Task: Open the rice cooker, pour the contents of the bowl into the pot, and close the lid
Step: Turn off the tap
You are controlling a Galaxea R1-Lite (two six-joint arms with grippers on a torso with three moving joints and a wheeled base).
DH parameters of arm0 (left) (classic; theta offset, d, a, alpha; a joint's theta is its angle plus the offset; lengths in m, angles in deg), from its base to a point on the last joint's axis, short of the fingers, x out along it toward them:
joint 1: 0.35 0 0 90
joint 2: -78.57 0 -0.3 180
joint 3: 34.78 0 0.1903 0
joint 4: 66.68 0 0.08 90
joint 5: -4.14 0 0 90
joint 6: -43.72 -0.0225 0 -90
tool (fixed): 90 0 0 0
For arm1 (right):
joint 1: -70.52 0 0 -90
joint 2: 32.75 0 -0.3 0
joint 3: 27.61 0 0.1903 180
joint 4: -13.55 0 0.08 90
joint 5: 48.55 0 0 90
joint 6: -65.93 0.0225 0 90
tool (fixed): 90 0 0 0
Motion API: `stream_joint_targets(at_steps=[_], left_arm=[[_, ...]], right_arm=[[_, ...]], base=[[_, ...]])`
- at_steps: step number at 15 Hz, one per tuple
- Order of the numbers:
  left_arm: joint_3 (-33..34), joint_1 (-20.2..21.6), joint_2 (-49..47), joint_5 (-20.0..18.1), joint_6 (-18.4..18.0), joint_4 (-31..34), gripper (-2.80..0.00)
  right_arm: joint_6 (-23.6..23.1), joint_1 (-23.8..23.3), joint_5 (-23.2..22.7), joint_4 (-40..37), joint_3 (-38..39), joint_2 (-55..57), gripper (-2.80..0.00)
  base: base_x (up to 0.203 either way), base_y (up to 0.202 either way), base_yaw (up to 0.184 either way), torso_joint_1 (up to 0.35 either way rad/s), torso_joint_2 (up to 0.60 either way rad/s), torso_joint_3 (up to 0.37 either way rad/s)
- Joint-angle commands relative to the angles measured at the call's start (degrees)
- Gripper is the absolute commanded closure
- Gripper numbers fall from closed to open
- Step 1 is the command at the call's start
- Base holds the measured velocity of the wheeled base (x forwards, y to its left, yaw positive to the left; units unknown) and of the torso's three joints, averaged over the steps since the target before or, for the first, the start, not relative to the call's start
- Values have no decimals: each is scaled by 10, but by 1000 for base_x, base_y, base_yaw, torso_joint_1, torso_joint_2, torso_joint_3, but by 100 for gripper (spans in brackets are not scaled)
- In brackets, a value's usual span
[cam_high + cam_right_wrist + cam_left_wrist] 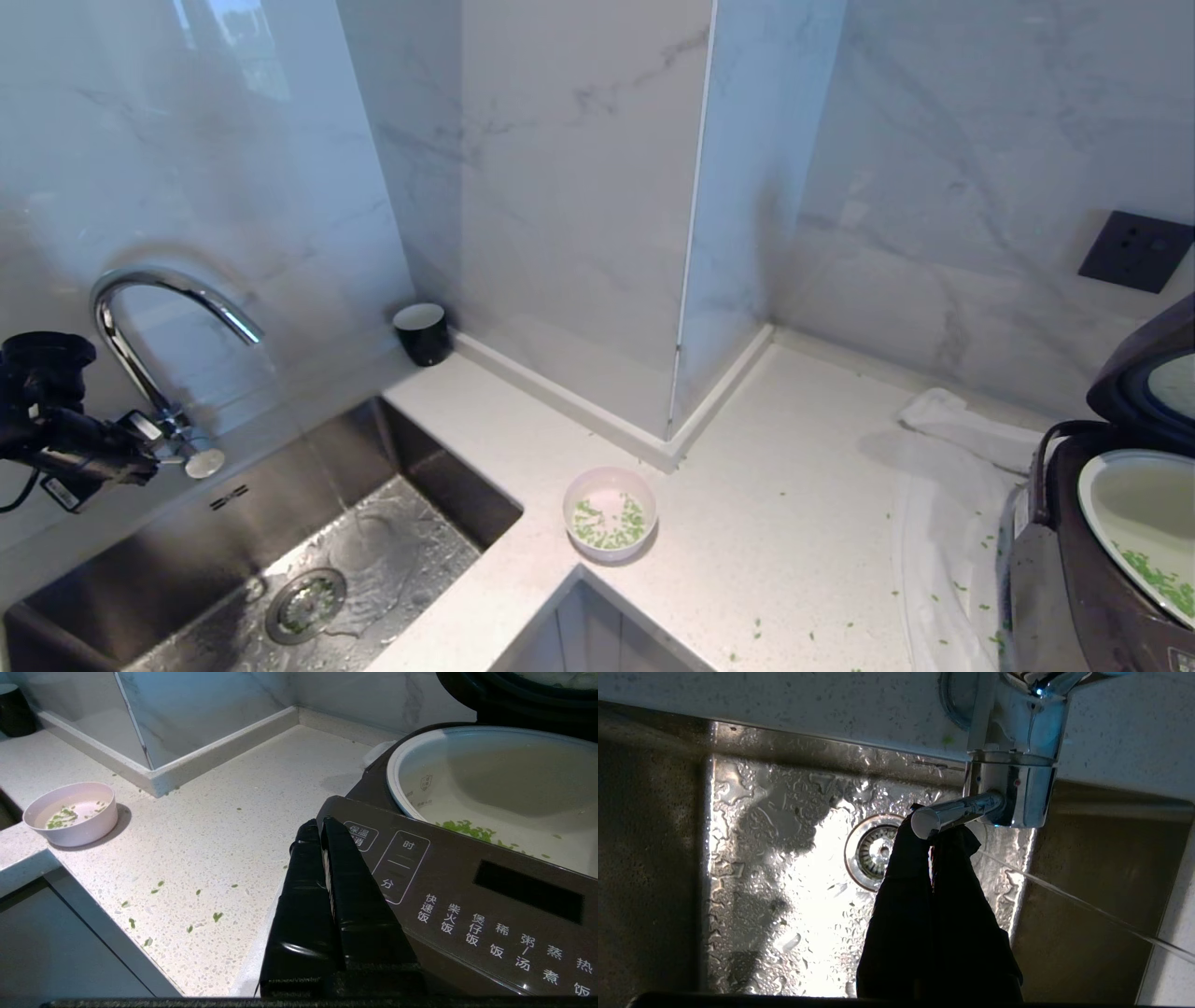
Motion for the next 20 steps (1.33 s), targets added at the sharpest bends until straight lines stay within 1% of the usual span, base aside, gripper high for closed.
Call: stream_joint_targets(at_steps=[1,3,5,9,12,14,17,18,20], left_arm=[[-17,0,1,3,9,-2,0],[-33,0,-3,4,19,-2,0],[-43,0,-5,5,20,-1,0],[-28,1,5,5,22,3,0],[25,3,32,1,21,2,0],[66,3,70,-5,20,0,0],[132,2,146,-40,16,0,0],[161,0,172,-52,10,0,0],[212,-14,219,-83,-26,-1,0]], right_arm=[[0,0,0,0,0,1,0],[0,0,0,0,0,0,0],[0,0,0,0,0,1,0],[0,0,0,0,0,1,0],[0,0,0,0,0,0,0],[0,0,0,0,0,0,0],[0,0,0,0,0,0,0],[0,0,0,0,0,0,0],[0,0,0,0,0,0,0]], base=[[0,0,0,0,0,0],[0,0,0,0,0,0],[0,0,0,0,0,0],[0,0,0,0,0,0],[0,0,0,0,0,0],[0,0,0,0,0,0],[0,0,0,0,0,0],[0,0,0,0,0,0],[0,0,0,0,0,0]])
